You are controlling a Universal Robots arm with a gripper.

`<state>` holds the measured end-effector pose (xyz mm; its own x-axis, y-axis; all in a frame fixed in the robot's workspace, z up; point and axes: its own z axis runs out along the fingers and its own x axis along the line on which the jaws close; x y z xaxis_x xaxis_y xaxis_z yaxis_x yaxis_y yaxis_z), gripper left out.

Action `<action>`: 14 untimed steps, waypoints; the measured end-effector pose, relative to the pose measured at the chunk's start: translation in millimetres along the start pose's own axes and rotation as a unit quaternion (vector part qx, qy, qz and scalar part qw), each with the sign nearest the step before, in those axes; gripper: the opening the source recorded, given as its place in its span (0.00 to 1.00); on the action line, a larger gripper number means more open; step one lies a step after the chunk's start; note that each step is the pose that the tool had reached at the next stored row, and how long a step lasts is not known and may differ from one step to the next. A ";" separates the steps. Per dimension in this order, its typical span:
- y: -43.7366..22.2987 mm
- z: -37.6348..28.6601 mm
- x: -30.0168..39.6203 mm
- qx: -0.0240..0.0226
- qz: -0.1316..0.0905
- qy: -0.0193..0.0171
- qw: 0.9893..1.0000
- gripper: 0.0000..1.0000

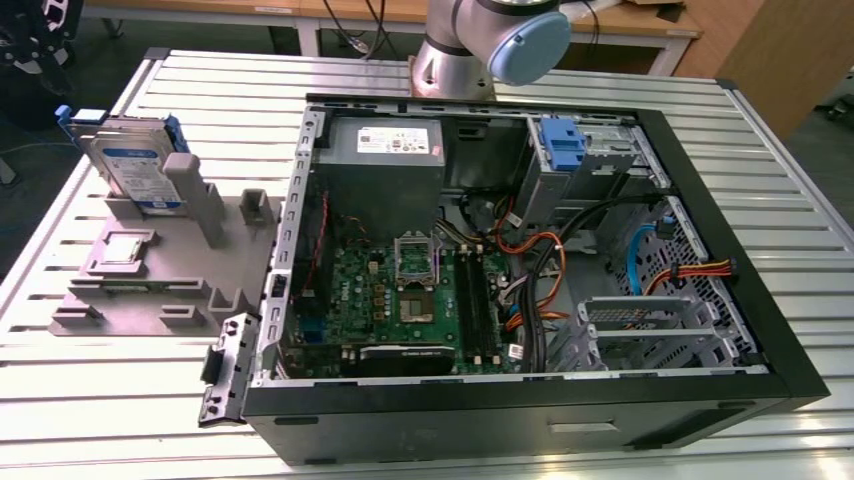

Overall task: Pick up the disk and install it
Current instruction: 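Pick up the disk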

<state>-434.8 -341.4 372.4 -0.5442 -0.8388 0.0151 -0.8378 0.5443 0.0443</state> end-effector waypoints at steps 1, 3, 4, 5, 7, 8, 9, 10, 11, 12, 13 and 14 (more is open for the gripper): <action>0.0 0.0 0.0 0.000 -0.001 0.000 1.000 0.10; 0.0 0.0 0.0 0.000 -0.010 0.000 1.000 0.10; 0.0 0.0 0.0 0.000 -0.017 0.001 1.000 0.10; 0.0 0.0 0.0 0.000 -0.025 0.001 1.000 0.10; 0.0 0.0 0.0 0.001 -0.042 0.002 0.999 0.10; 0.0 0.0 0.0 0.001 -0.051 0.002 0.999 0.10; 0.0 0.0 0.0 0.001 -0.060 0.003 0.998 0.10; 0.0 0.0 0.0 0.001 -0.067 0.003 0.998 0.10; 0.0 0.0 0.0 0.001 -0.073 0.003 0.997 0.10; 0.0 0.1 0.0 0.001 -0.080 0.004 0.997 0.10; 0.0 0.2 0.0 0.001 -0.087 0.004 0.996 0.10; 0.0 0.2 0.0 0.002 -0.095 0.004 0.995 0.10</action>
<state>-434.8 -341.4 372.2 -0.3746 -0.9271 0.0149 -0.9260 0.3749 0.0439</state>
